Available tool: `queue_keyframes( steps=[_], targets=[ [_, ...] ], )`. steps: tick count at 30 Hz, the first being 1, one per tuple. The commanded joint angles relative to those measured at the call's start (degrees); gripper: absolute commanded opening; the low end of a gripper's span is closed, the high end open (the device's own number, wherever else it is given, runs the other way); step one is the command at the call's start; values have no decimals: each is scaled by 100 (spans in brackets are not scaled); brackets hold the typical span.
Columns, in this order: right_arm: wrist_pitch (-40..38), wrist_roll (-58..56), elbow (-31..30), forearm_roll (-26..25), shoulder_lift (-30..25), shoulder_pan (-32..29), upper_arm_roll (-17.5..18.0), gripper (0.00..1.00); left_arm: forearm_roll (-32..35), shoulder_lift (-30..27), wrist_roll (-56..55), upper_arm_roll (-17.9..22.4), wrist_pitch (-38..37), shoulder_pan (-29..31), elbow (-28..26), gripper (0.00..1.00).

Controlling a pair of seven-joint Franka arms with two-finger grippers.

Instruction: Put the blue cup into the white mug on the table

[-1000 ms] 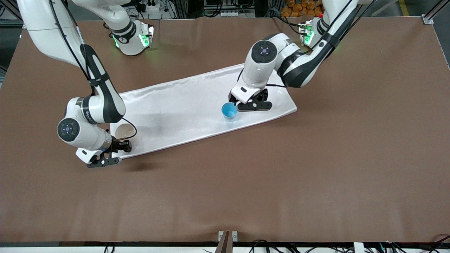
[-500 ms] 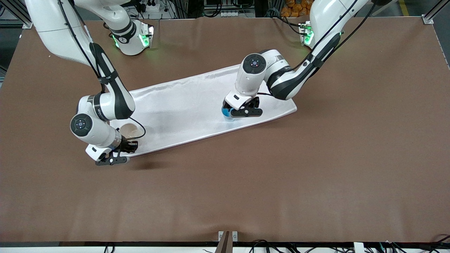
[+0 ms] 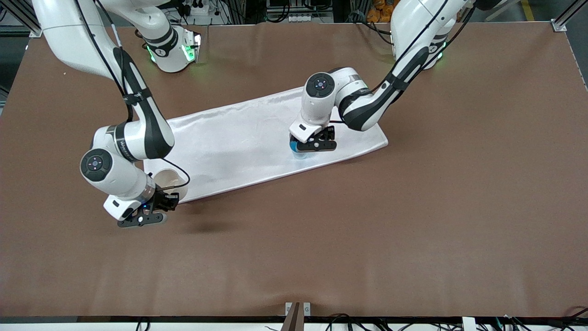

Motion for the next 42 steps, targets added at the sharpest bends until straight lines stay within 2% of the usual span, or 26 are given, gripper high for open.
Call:
queue_keyframes(
  steps=[1,4,7,8,10,12,14,21,30,42],
  targets=[
    [-416,58,587,84,176,71,-13,0,204,88,-233,222,51,-193,109,97],
    [-434,136,833,163,352,141,-13,0,204,141,-233,222,86,-202,135,91],
    [-434,180,1167,347,589,221,-22,0,204,150,-233,222,104,-202,144,74],
    [-443,224,1246,383,659,238,-22,0,204,158,-233,222,113,-202,153,64],
    [-443,356,1439,418,817,317,-22,0,204,158,-233,222,113,-202,170,35],
    [-443,566,1632,392,975,431,-31,0,204,158,-268,222,113,-202,179,15],
    [-443,769,1844,392,1125,519,-31,0,204,158,-330,222,113,-202,179,0],
    [-504,1463,2318,357,1494,879,-49,0,204,79,-391,222,95,-150,188,0],
    [-1014,2009,3435,348,2083,1099,-49,0,195,-342,-365,214,-150,-70,197,0],
    [-944,1807,3857,278,2400,1108,-75,0,142,-755,-277,196,-573,158,311,0]
  ],
)
